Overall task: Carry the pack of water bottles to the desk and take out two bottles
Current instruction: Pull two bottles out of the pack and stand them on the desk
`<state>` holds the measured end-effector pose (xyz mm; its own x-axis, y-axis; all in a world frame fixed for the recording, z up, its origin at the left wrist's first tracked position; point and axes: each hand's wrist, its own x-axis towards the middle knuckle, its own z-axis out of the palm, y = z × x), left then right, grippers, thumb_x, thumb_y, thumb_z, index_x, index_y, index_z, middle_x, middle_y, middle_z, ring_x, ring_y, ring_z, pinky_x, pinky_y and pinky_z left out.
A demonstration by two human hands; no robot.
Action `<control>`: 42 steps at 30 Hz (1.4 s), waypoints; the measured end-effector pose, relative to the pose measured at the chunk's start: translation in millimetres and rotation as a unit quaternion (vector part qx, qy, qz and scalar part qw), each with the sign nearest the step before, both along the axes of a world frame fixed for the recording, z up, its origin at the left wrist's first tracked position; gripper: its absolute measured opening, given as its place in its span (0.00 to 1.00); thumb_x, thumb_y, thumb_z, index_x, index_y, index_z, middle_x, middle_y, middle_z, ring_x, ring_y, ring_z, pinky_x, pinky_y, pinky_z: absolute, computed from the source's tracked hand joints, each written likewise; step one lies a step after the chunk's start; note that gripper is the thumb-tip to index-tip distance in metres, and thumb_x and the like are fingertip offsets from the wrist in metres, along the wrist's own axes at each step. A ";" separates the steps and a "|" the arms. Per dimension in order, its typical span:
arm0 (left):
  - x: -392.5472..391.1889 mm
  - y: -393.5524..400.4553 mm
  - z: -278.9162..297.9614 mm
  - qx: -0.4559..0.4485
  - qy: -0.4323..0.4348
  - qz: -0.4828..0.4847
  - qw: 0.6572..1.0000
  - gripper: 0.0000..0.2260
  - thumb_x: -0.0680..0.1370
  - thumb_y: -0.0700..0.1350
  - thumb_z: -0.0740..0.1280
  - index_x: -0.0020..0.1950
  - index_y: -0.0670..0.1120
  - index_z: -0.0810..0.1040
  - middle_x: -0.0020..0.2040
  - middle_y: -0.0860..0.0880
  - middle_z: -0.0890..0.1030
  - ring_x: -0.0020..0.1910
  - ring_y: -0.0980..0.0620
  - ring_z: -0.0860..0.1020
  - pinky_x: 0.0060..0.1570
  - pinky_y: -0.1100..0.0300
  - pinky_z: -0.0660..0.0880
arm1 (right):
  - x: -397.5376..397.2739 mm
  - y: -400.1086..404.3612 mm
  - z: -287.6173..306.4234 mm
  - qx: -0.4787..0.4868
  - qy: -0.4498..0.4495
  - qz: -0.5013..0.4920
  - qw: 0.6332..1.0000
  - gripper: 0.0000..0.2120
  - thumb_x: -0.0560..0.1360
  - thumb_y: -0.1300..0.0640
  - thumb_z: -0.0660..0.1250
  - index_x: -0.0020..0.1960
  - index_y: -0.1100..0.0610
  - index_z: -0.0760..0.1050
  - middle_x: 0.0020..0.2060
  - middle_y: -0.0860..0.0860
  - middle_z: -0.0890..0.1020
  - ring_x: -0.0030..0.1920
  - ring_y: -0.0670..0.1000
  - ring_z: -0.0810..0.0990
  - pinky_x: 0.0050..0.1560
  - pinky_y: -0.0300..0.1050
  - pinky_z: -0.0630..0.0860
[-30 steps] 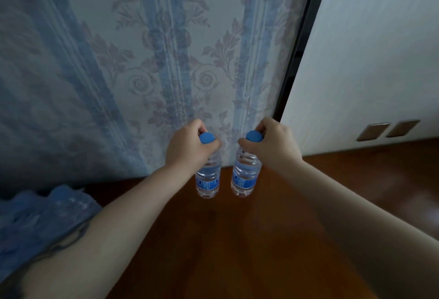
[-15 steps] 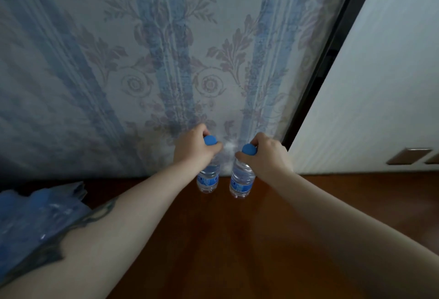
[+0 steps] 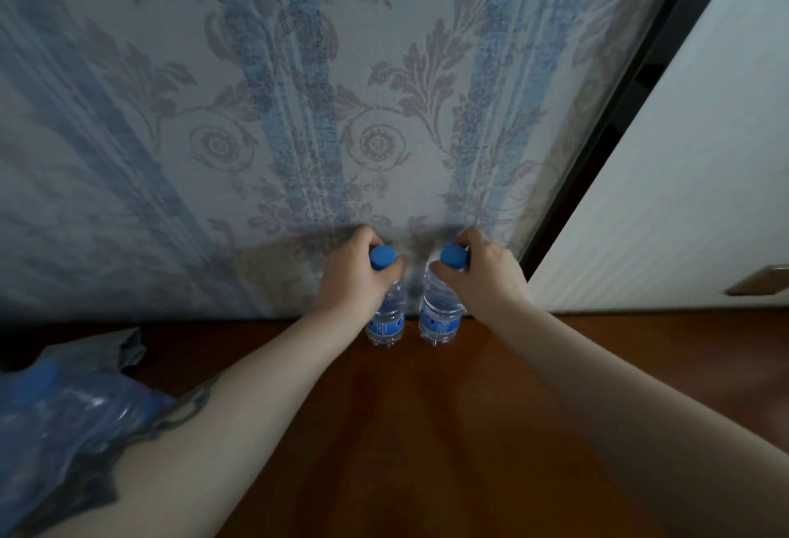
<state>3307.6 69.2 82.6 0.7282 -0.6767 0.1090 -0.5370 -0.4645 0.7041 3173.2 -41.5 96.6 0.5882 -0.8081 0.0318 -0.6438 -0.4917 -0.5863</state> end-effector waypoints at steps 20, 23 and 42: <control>-6.4 3.7 2.0 -0.047 0.056 -0.053 0.996 0.21 0.69 0.44 0.76 0.61 0.48 0.78 0.59 0.49 0.79 0.57 0.52 0.77 0.58 0.54 0.76 | -6.0 8.6 -5.2 0.026 -0.040 0.065 0.997 0.19 0.73 0.58 0.72 0.62 0.56 0.72 0.55 0.56 0.79 0.50 0.54 0.76 0.48 0.45 0.70; -5.2 8.2 0.8 -0.061 0.079 -0.065 0.993 0.21 0.70 0.42 0.75 0.61 0.49 0.77 0.59 0.50 0.80 0.58 0.53 0.77 0.59 0.57 0.75 | -5.7 8.0 -4.4 0.028 -0.043 0.077 0.996 0.18 0.73 0.60 0.71 0.61 0.58 0.71 0.54 0.56 0.80 0.48 0.52 0.75 0.47 0.44 0.69; -15.5 14.4 -11.8 -0.021 0.026 -0.011 0.999 0.24 0.68 0.49 0.77 0.61 0.46 0.75 0.57 0.50 0.80 0.55 0.53 0.76 0.49 0.63 0.69 | -0.8 22.9 -21.8 0.031 -0.036 -0.032 0.998 0.26 0.67 0.53 0.77 0.60 0.56 0.69 0.58 0.55 0.76 0.51 0.55 0.77 0.45 0.45 0.71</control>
